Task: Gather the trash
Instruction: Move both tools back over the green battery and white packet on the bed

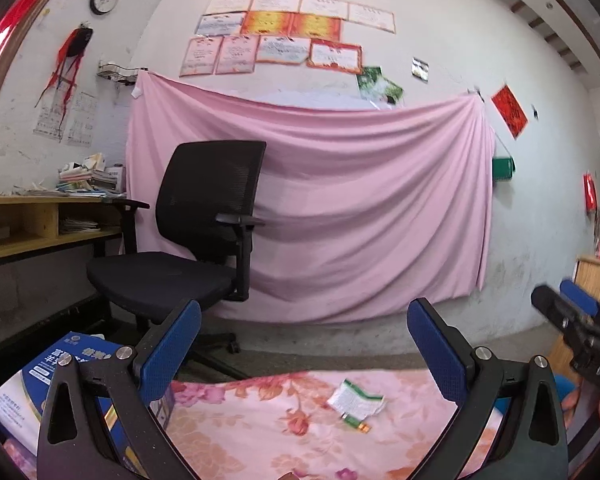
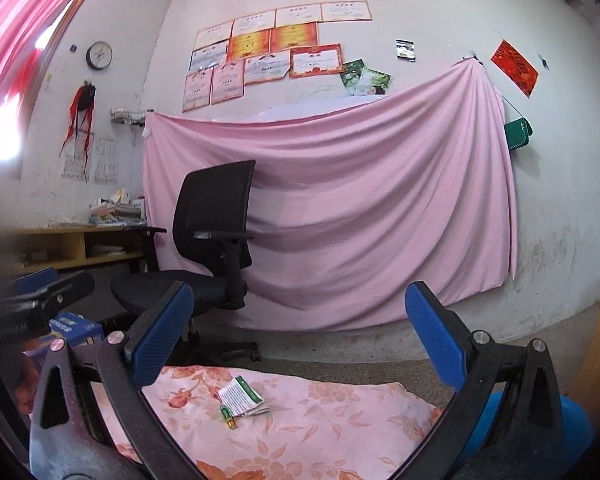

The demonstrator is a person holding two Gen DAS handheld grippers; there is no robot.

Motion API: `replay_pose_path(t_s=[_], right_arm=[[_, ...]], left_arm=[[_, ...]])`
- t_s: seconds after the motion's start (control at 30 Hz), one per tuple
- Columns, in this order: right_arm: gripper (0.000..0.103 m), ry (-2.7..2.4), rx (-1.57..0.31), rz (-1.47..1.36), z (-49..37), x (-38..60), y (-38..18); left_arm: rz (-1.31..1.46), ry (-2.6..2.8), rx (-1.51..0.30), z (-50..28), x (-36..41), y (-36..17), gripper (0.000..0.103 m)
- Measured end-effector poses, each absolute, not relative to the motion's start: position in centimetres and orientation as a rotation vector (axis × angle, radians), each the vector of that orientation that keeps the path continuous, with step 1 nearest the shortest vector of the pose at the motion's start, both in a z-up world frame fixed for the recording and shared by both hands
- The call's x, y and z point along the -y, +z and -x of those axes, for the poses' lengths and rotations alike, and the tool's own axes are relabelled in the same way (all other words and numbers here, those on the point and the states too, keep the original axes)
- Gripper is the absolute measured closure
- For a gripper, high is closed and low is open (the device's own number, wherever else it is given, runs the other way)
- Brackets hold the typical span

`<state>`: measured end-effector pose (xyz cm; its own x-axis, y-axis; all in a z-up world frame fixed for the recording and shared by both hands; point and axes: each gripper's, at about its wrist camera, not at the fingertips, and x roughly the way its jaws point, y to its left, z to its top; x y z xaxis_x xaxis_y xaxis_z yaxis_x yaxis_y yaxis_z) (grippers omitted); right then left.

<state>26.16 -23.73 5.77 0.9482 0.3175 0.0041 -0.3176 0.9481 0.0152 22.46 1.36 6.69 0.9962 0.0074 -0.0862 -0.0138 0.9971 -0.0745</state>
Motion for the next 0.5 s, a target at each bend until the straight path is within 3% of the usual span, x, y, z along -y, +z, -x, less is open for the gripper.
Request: replay_pose_path(t_s=[0.23,0.5], right_arm=[[0.0,0.297,-0.077,0.026,-28.2,22.9,4.6],[0.0,0.305,-0.39,-0.013,-33.8,22.9,1.3]], left_arm=[[0.049,0.028,-0.244,-25.3,-1.4,4.2,0.002],[0.107,0.054,-0.463,-30.0,-2.0,1.0,0.002]])
